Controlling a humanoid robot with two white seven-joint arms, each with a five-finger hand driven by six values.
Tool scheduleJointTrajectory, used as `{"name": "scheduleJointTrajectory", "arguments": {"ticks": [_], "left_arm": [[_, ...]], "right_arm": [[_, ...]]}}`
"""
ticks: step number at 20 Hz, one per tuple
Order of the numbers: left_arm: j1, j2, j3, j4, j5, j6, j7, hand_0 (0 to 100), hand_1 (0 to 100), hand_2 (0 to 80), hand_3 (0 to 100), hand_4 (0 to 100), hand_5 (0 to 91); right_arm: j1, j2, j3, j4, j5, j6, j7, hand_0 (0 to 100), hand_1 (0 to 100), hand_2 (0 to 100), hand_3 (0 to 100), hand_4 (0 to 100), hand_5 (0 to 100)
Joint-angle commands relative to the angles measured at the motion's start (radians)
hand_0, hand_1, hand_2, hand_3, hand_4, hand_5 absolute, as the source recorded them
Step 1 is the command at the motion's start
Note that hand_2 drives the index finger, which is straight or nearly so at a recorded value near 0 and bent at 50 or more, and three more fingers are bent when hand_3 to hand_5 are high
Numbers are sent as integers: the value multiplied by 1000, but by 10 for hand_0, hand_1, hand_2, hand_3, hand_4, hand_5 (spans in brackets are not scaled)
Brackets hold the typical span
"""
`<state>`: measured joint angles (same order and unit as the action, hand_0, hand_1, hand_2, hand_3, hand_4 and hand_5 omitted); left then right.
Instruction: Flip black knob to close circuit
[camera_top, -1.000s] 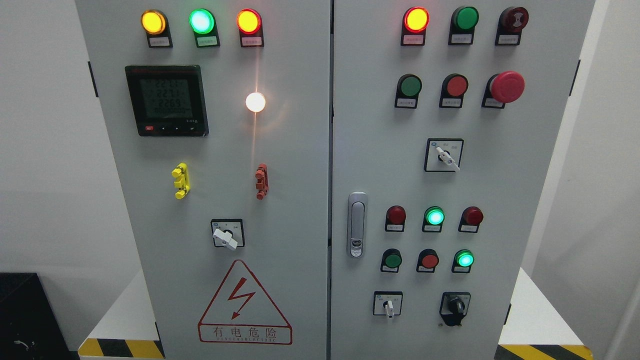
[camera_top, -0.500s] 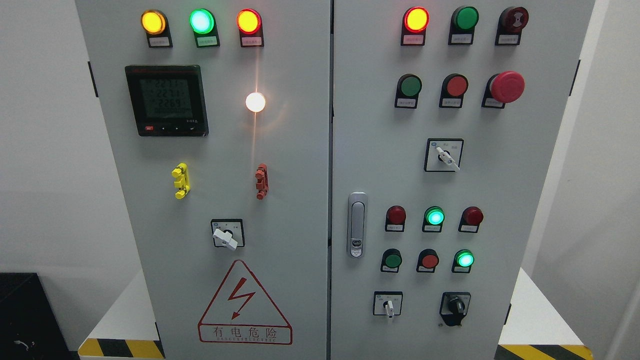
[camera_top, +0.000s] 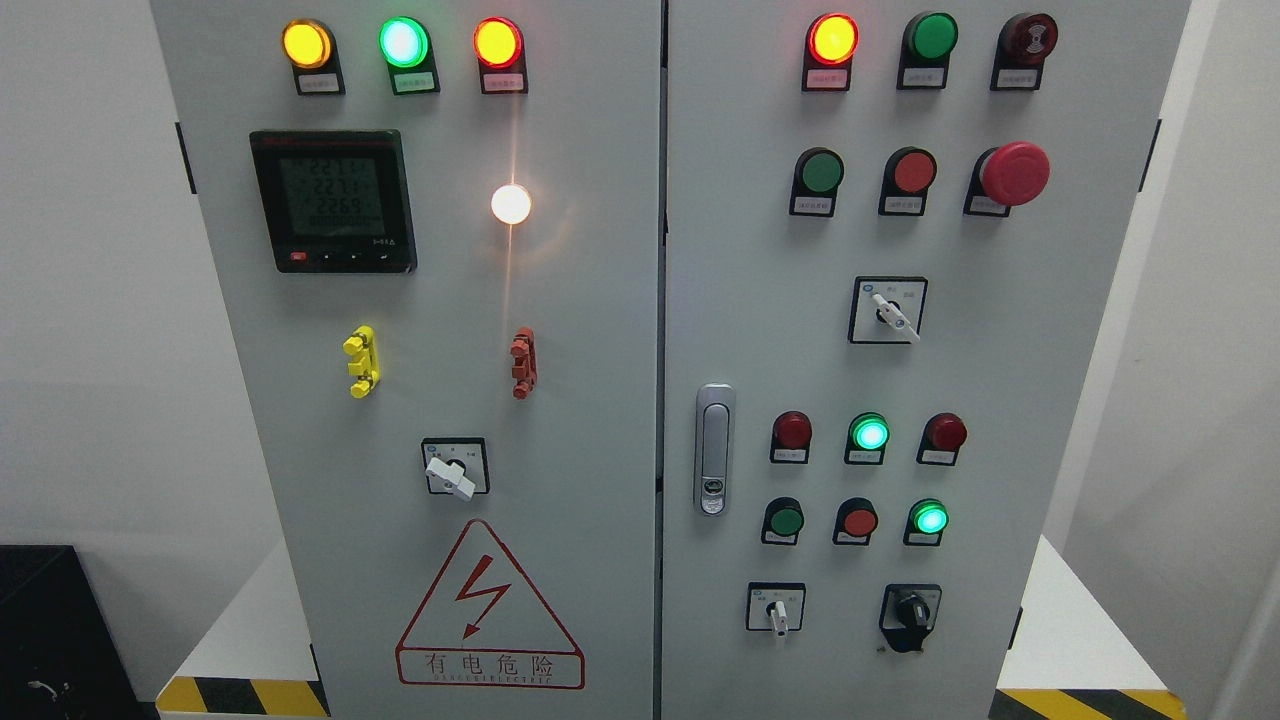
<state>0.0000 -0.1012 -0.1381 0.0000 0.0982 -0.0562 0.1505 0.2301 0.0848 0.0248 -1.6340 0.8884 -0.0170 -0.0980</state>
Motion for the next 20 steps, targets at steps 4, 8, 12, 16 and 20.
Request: {"name": "scheduleJointTrajectory", "arguments": {"ticks": [4,8,12,16,20], "left_arm": [[23,0,0,-29,0,-1,0,120,556,0,0,0,0],[23,0,0,-29,0,-1,0,120,556,0,0,0,0],[23,0,0,-29,0,-1,0,120,556,0,0,0,0],[23,0,0,-29,0,-1,0,120,556,0,0,0,0],[23,0,0,-29,0,-1,0,120,556,0,0,0,0]], "right_arm": [[-66,35,-34,-112,165,67,-9,0,34,620,833,738,742],[-115,36,-40,-125,199,120,-9,0,31,654,868,761,777],[-132,39,-40,-144,221,156,-5,0,31,666,888,768,792],[-147,41,-42,-156,222,189,0,0,32,665,892,774,795],[-185,43,-57,-152,263,215,9,0,33,665,890,774,790]]}}
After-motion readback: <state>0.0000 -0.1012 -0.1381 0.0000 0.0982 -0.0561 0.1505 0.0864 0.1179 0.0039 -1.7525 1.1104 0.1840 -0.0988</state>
